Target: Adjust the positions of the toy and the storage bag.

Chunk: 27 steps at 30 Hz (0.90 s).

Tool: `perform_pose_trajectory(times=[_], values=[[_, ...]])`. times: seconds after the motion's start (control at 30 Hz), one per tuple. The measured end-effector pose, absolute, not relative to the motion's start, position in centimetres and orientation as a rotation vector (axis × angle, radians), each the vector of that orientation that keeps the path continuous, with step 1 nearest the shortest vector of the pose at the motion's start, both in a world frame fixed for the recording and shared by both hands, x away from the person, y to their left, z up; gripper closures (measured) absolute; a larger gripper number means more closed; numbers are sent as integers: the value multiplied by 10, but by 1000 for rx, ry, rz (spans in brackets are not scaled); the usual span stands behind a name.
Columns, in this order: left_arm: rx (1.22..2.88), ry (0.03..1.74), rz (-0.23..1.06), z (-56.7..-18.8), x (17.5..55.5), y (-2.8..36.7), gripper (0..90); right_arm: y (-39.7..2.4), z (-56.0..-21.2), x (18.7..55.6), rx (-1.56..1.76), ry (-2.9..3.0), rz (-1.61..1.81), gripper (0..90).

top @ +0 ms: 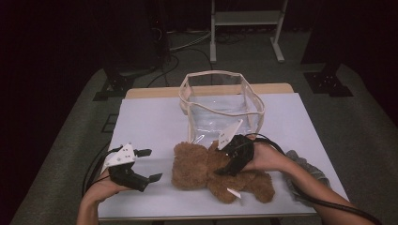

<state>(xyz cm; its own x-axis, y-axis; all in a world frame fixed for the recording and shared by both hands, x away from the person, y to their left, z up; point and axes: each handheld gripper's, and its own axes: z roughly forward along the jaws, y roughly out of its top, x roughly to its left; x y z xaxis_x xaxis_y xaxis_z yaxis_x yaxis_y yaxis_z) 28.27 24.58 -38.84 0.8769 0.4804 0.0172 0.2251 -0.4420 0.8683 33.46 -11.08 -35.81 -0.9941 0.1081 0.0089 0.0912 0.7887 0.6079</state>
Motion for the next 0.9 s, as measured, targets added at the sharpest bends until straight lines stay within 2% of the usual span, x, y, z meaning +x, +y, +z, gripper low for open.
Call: perform_pose_trajectory(times=[0.67, 0.9], values=[[2042, 529, 323, -390, 284, 249, 76, -113, -374, 335, 166, 2915, 990, 250], [2045, 526, 324, -391, 284, 248, 76, -113, -380, 339, 180, 2916, 980, 347]])
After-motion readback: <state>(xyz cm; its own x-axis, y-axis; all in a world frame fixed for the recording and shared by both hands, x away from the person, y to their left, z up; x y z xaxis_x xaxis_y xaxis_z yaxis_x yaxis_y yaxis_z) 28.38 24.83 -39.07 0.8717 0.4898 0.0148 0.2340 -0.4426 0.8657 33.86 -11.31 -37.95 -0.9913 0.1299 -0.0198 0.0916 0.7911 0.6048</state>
